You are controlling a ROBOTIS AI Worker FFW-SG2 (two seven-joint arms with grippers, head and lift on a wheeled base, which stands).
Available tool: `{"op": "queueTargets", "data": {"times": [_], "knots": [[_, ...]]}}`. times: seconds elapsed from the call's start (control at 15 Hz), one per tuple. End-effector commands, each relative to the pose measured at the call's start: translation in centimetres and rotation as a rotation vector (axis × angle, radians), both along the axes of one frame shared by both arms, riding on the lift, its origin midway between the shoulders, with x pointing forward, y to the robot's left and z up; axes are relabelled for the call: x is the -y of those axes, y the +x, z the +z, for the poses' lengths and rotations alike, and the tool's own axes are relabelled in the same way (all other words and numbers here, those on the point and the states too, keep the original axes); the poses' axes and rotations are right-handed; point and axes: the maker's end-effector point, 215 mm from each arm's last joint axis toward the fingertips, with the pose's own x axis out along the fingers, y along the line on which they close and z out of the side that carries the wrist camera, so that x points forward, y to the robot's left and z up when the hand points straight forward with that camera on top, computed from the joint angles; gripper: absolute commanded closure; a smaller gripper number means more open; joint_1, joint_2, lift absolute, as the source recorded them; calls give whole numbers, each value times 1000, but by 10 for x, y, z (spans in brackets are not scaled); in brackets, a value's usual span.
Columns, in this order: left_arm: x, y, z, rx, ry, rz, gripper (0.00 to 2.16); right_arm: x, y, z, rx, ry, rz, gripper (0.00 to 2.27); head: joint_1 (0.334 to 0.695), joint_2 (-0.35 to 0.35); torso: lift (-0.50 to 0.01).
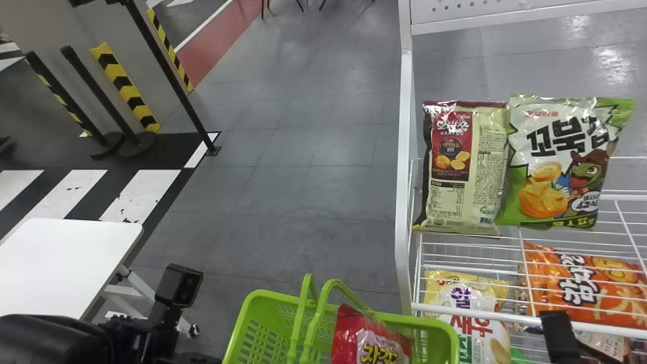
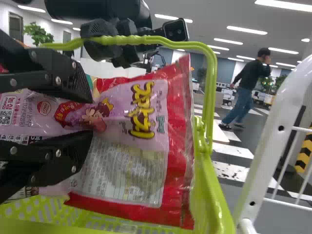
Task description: Hold basket handle with left hand then pick Jagalchi snack with right hand and place into basket
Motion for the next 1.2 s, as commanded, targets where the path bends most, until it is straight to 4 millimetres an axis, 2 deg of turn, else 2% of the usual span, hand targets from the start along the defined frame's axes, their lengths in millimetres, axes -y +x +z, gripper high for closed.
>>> {"op": "queueTargets", "data": {"times": [0.0, 0.2, 0.4, 0.6, 0.87, 1.13], "knots": [[0, 0, 2, 0, -10, -3, 2148, -7, 11, -9, 40, -28, -17, 33, 695, 350, -9], [-1, 0, 2, 0, -7, -5, 2148, -15, 24, -10, 88, -30, -40, 39, 695, 350, -9], [-2, 1, 2, 1, -6, -1, 2148, -13, 28, 4, 123, -5, -56, 43, 695, 350, -9], [-3, 1, 1, -4, -6, 1, 2148, 2, 32, 19, 222, -39, -109, 53, 695, 350, -9], [-3, 2, 1, -2, -7, 3, 2148, 31, 45, 42, 452, -145, -269, 70, 695, 350, -9], [-4, 4, -1, -7, -12, 10, 2148, 70, 56, 46, 552, -217, -395, 97, 695, 350, -9]]}}
